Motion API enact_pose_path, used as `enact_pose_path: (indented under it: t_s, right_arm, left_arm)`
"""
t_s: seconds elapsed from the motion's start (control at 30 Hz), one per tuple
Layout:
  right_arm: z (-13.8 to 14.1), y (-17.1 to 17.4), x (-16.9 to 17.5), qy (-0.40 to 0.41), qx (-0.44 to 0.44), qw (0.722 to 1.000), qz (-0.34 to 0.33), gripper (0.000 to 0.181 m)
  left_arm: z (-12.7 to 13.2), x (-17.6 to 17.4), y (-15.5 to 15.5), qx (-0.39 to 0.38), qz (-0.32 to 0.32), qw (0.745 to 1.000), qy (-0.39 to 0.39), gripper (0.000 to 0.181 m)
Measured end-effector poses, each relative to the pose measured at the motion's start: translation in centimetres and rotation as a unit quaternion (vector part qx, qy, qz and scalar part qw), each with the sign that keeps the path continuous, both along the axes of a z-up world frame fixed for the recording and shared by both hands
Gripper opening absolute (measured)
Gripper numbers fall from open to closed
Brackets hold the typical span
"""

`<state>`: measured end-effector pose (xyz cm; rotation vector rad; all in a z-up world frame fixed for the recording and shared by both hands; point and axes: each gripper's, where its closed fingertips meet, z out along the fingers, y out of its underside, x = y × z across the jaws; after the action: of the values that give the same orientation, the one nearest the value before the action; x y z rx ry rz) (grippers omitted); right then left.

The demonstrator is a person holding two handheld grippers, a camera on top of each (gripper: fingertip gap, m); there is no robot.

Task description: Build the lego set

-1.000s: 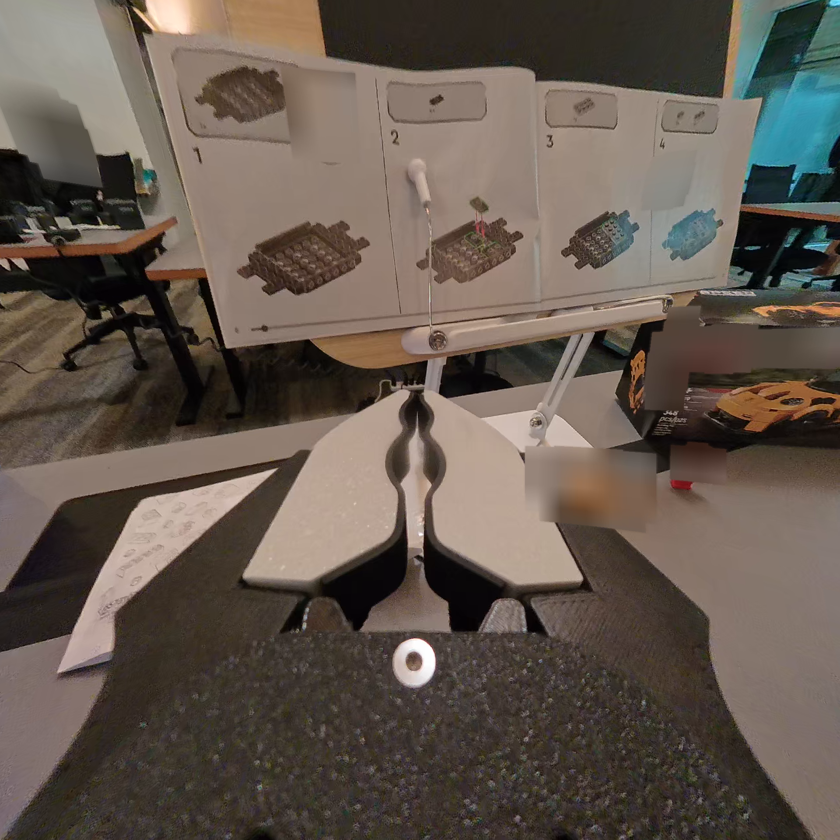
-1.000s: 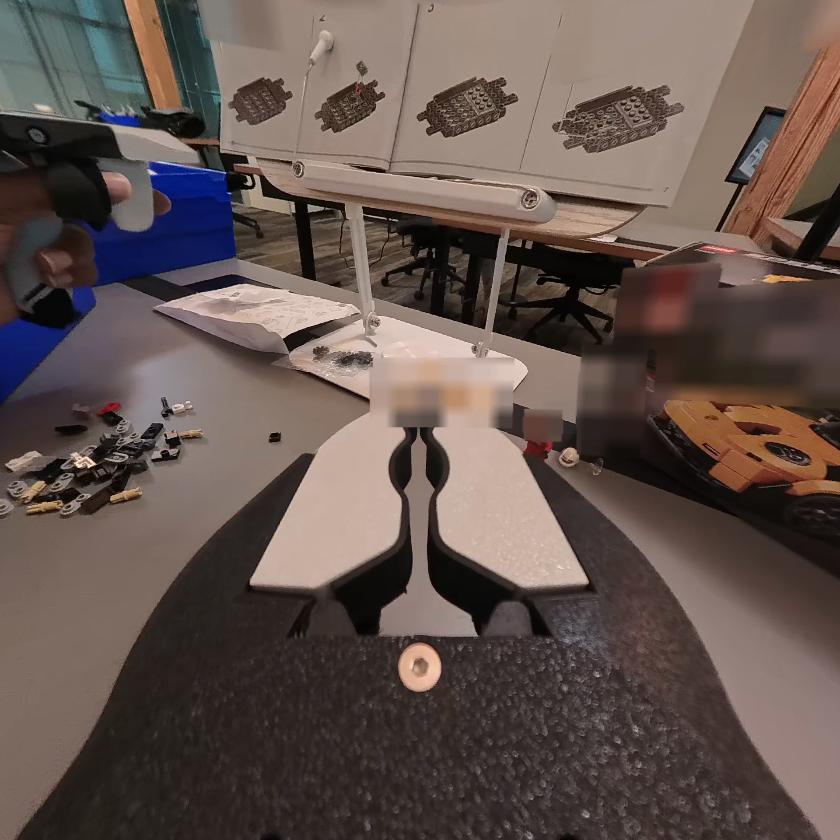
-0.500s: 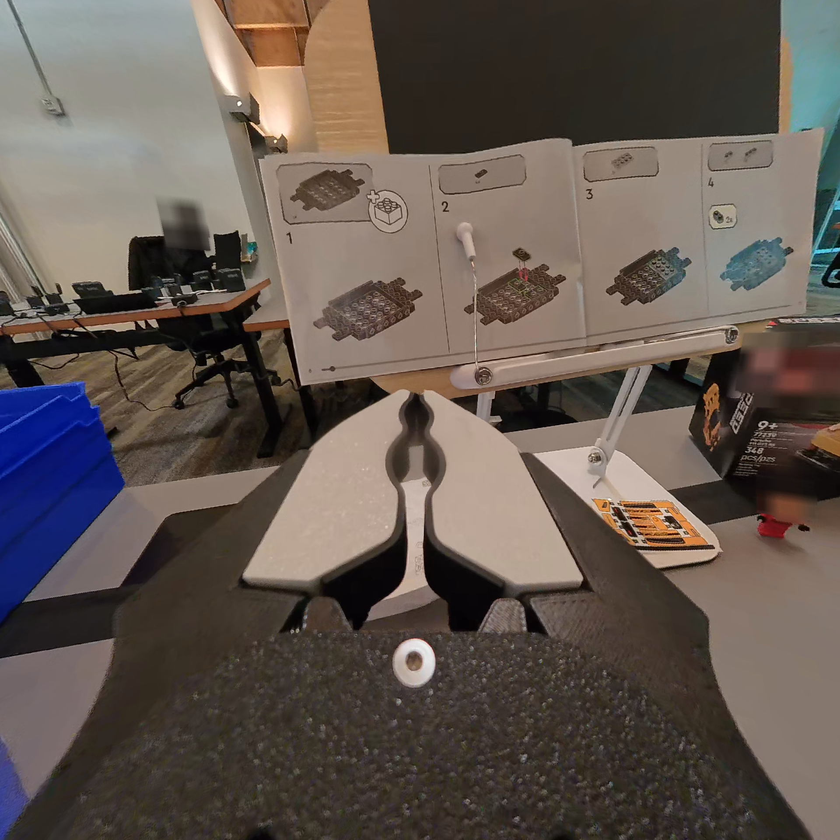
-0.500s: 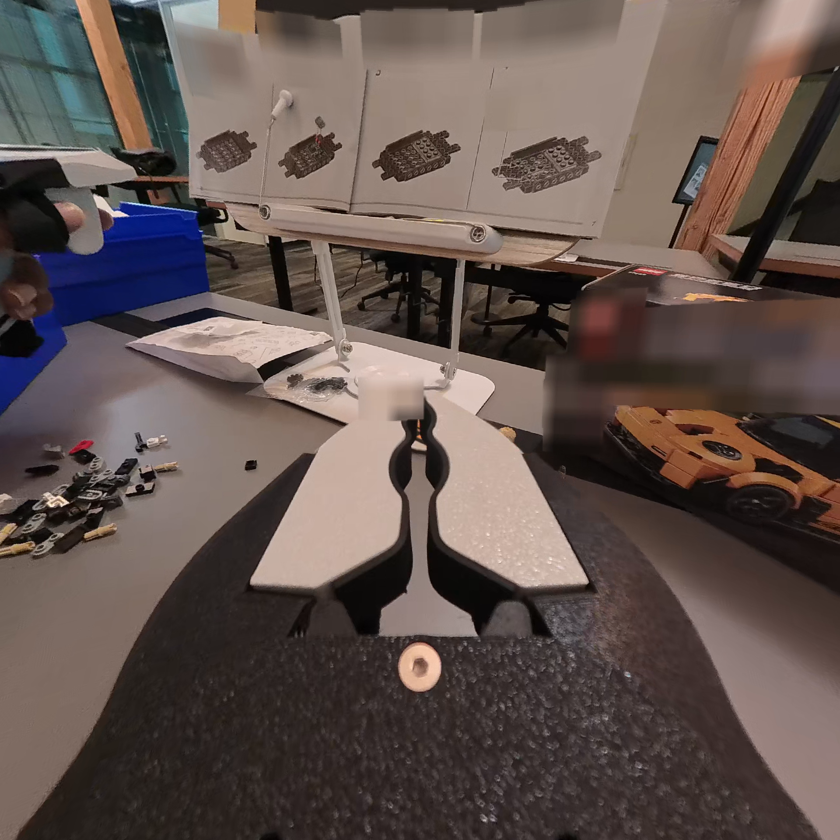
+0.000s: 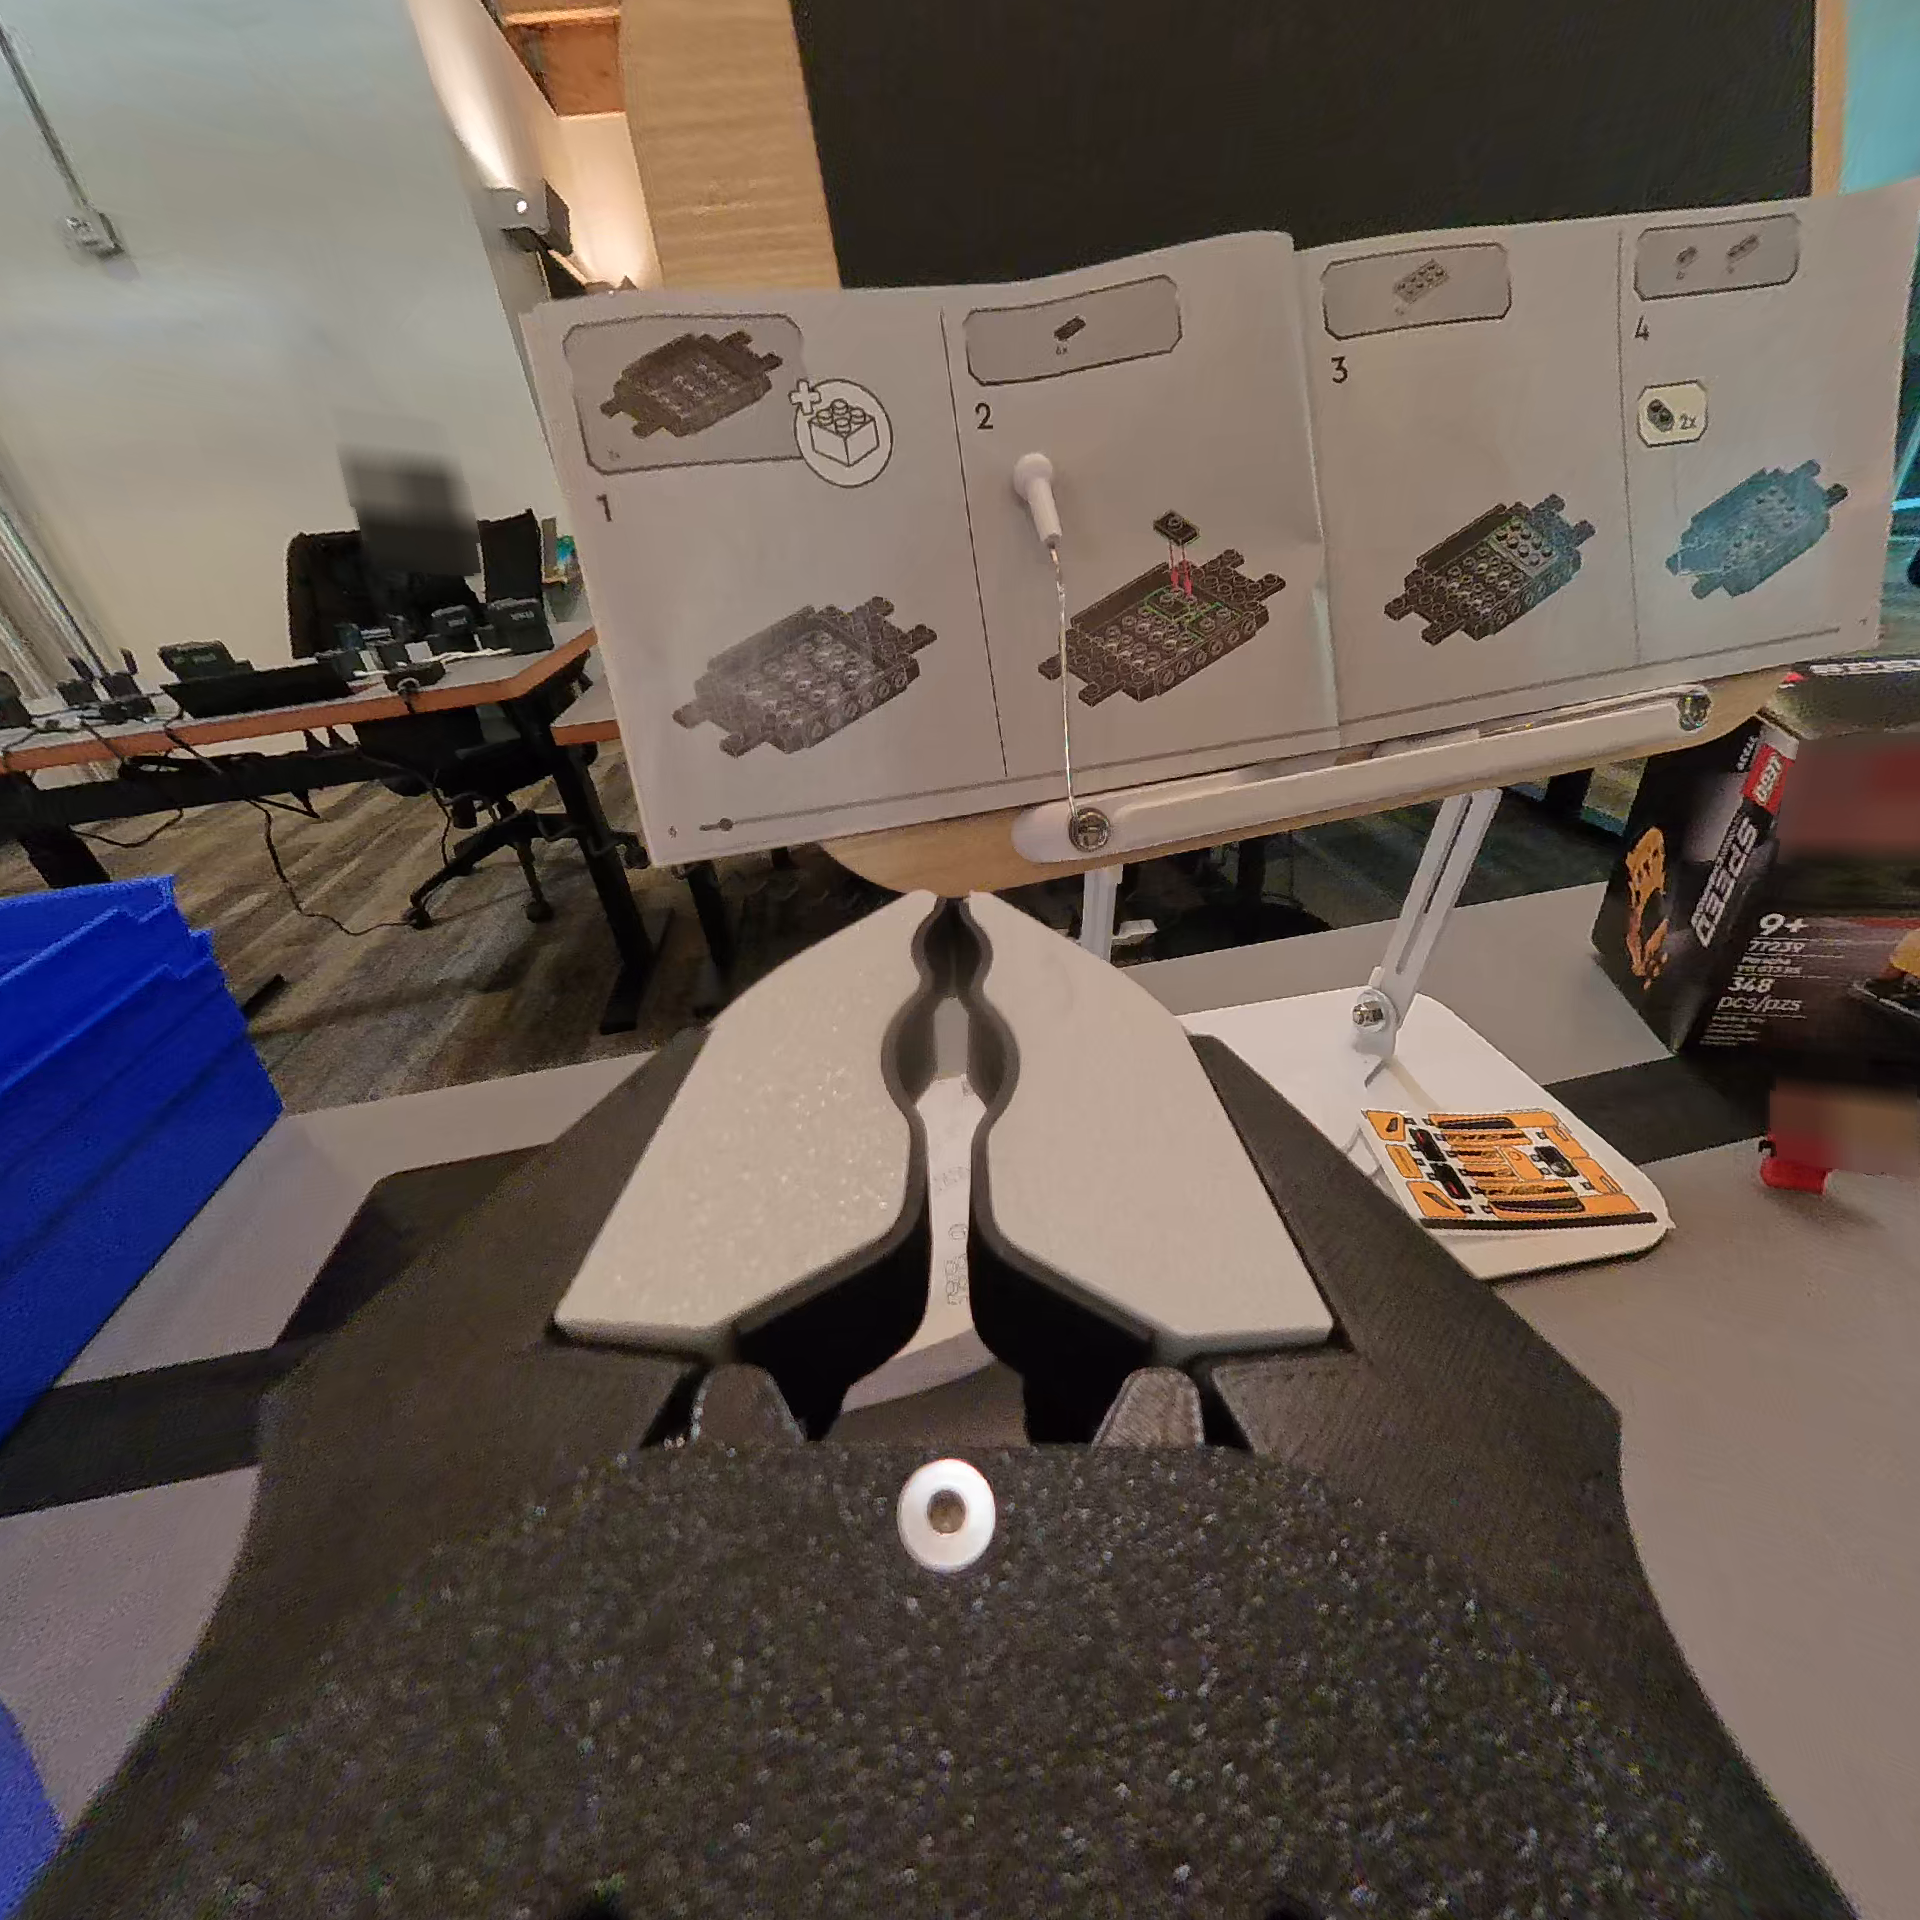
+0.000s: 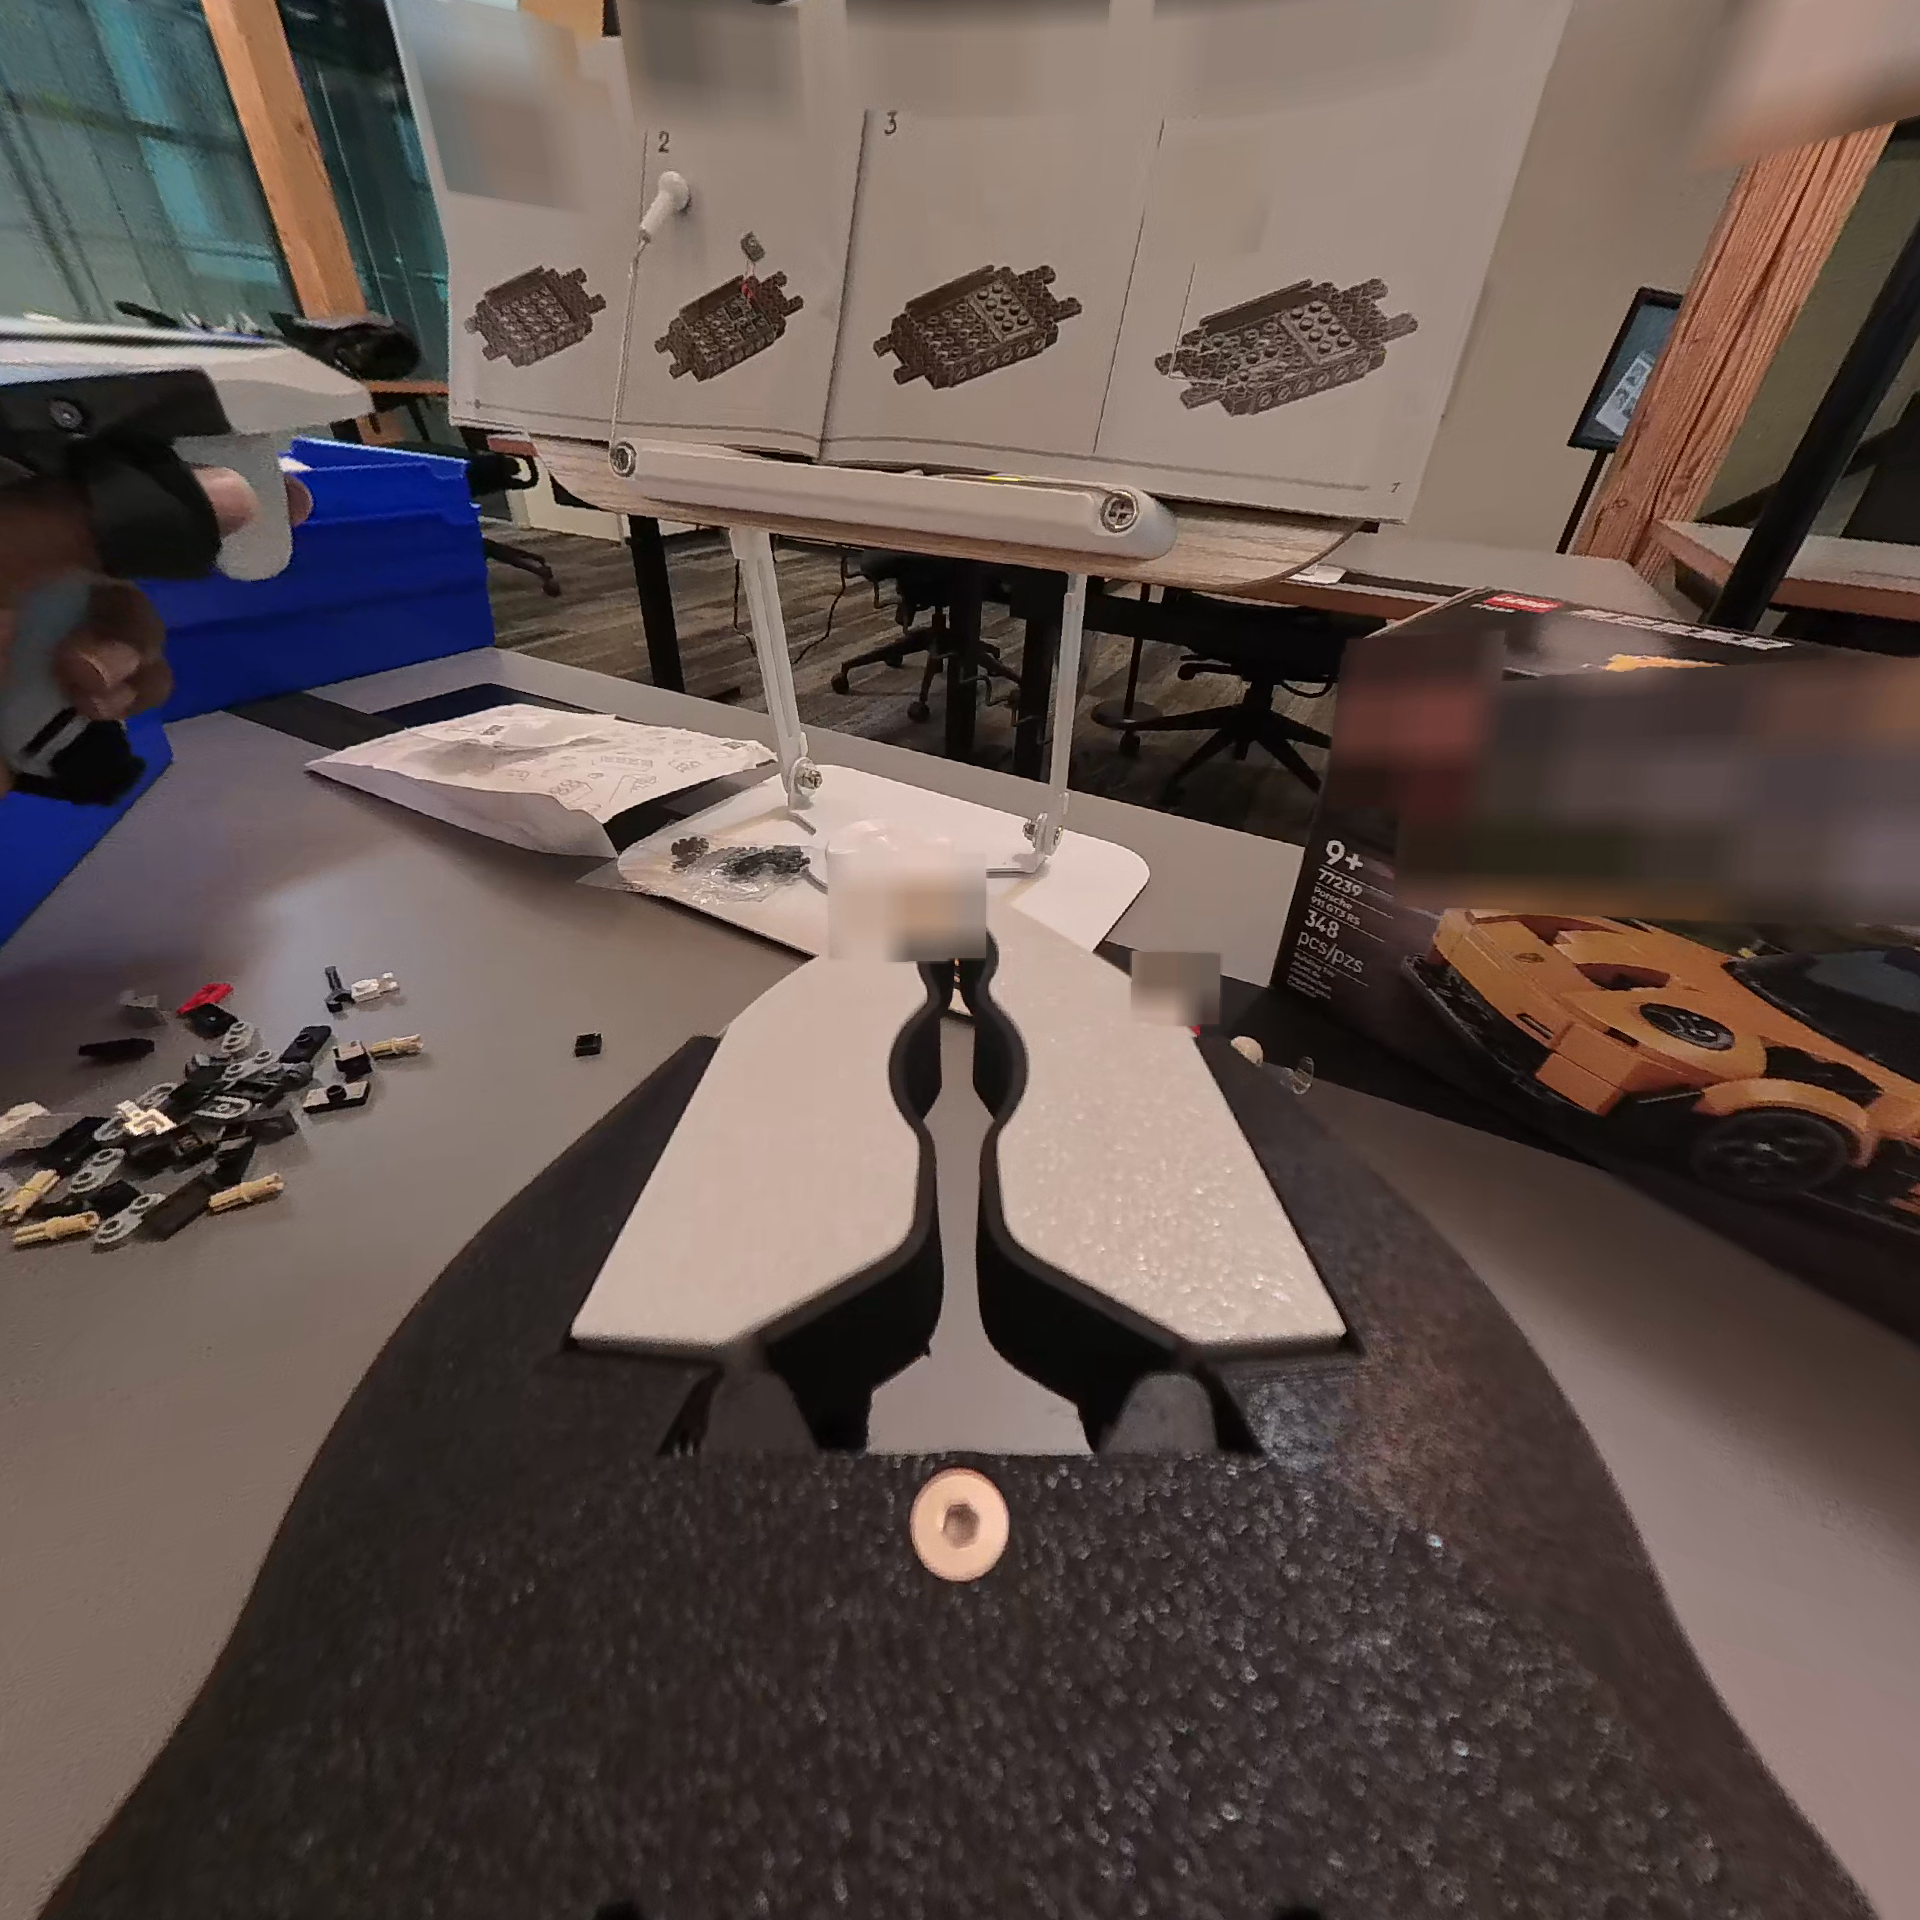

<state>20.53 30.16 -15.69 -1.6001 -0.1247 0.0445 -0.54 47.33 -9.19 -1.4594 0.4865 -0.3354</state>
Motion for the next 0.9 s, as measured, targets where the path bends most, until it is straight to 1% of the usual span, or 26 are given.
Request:
enact_pose_path:
  t_s: [0.13, 0.27, 0.37, 0.57, 0.7, 0.9]
  right_arm:
    - [-0.2, 0.1, -0.1, 0.000, -0.004, 1.000, 0.002, 0.000]
    - [-0.5, 0.2, -0.2, -0.002, -0.008, 1.000, 0.004, 0.000]
    - [-0.6, 0.2, -0.1, 0.000, -0.010, 1.000, 0.004, 0.000]
    - [-0.6, 0.2, 0.0, -0.002, -0.011, 1.000, 0.004, 0.000]
    - [-0.8, 0.2, 0.0, 0.003, -0.014, 1.000, 0.005, 0.000]
    - [-0.6, 0.1, -0.2, 0.000, -0.010, 1.000, 0.006, 0.000]
  left_arm:
    - [0.9, 0.2, 0.7, 0.017, 0.008, 1.000, 0.006, 0.000]
    - [2.3, -0.1, 2.2, 0.035, 0.032, 0.999, 0.005, 0.000]
    - [2.7, -0.6, 3.3, 0.033, 0.044, 0.998, -0.005, 0.000]
    - [2.9, -1.0, 5.0, 0.017, 0.051, 0.998, -0.024, 0.000]
    - [2.3, -0.7, 4.9, 0.015, 0.045, 0.999, -0.019, 0.000]
    - [2.2, -0.8, 4.7, 0.018, 0.040, 0.999, -0.010, 0.000]
